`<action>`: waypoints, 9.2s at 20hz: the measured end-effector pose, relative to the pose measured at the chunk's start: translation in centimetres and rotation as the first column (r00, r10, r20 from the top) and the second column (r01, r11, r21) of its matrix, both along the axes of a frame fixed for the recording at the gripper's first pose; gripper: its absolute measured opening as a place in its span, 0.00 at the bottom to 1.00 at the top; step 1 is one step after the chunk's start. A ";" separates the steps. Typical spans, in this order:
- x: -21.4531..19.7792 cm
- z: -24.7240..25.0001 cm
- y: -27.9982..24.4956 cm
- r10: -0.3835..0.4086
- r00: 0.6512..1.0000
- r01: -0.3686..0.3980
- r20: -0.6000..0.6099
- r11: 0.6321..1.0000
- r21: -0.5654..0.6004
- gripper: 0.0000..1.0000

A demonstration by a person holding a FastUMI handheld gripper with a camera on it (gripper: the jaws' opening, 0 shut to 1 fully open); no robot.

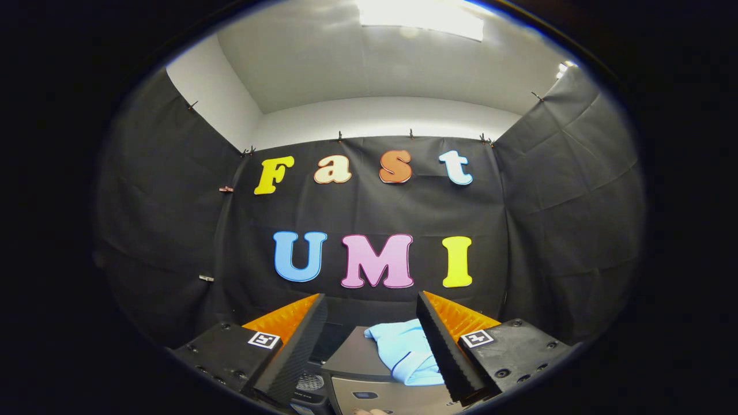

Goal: Put the clothes into the washing machine and then close the washing machine lid.

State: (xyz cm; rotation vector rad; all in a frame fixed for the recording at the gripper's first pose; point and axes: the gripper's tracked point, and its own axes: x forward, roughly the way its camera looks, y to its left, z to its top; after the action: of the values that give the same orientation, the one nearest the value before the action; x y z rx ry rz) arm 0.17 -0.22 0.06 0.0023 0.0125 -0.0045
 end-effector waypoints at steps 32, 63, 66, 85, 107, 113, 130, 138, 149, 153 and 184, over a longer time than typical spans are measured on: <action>17.4 -4.9 -10.2 -0.149 0.953 0.162 -0.264 0.986 0.030 0.98; 22.9 -27.6 -16.7 -0.181 0.581 0.157 -0.793 0.982 -0.108 0.98; 22.6 -28.5 -16.9 -0.173 0.555 0.170 -0.814 0.981 -0.093 0.97; 23.0 -28.9 -15.3 -0.067 0.522 0.159 -0.851 0.987 0.020 0.06; 25.6 -3.6 0.4 0.144 0.860 -0.132 -0.490 0.989 0.060 0.05; 26.5 -4.9 10.7 0.350 0.807 -0.312 -0.476 0.936 0.160 0.05; 27.2 -20.6 28.2 0.631 0.559 -0.593 -0.538 0.758 0.273 0.05; 23.1 -35.0 32.4 0.613 0.354 -0.694 -0.707 0.678 0.241 0.05; 17.3 -43.6 31.3 0.465 0.161 -0.811 -0.870 0.565 0.152 0.05; 15.3 -45.8 29.5 0.379 0.086 -0.811 -0.921 0.564 0.157 0.05; 24.2 -35.2 34.4 0.659 0.462 -0.724 -0.594 0.667 0.177 0.99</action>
State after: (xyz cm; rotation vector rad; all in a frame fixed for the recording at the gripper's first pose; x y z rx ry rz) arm 24.37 34.17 -35.09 -0.1104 0.6942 0.8467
